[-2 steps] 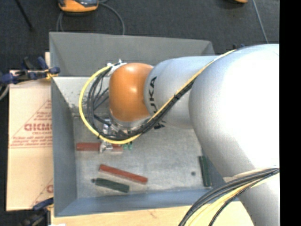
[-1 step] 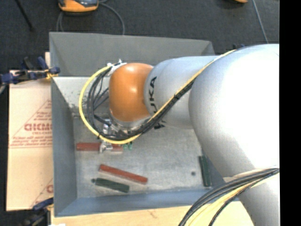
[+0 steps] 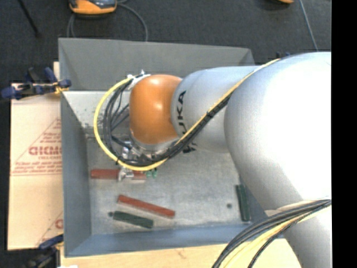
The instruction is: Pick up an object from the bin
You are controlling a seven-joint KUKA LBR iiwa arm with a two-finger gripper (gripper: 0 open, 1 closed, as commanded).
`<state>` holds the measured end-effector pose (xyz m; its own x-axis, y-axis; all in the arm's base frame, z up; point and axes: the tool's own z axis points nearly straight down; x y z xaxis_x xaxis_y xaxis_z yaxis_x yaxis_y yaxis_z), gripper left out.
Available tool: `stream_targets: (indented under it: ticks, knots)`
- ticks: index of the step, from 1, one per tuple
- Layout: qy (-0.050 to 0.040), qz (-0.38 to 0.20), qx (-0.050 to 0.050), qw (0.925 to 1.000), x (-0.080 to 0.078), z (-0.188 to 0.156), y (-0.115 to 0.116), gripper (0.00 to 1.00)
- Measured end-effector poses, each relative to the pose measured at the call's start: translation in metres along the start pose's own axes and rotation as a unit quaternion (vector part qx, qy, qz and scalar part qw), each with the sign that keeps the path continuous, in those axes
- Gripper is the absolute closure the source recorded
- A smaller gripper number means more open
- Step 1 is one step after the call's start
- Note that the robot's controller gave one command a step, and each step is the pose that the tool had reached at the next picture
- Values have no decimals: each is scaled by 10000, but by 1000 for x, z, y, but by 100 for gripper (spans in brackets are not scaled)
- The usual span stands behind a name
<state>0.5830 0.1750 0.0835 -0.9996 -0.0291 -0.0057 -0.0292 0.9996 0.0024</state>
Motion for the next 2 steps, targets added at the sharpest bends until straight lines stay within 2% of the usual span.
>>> stream_targets:
  ticks: [2]
  knots:
    - [25,4,5,10000,1,-16,0,100]
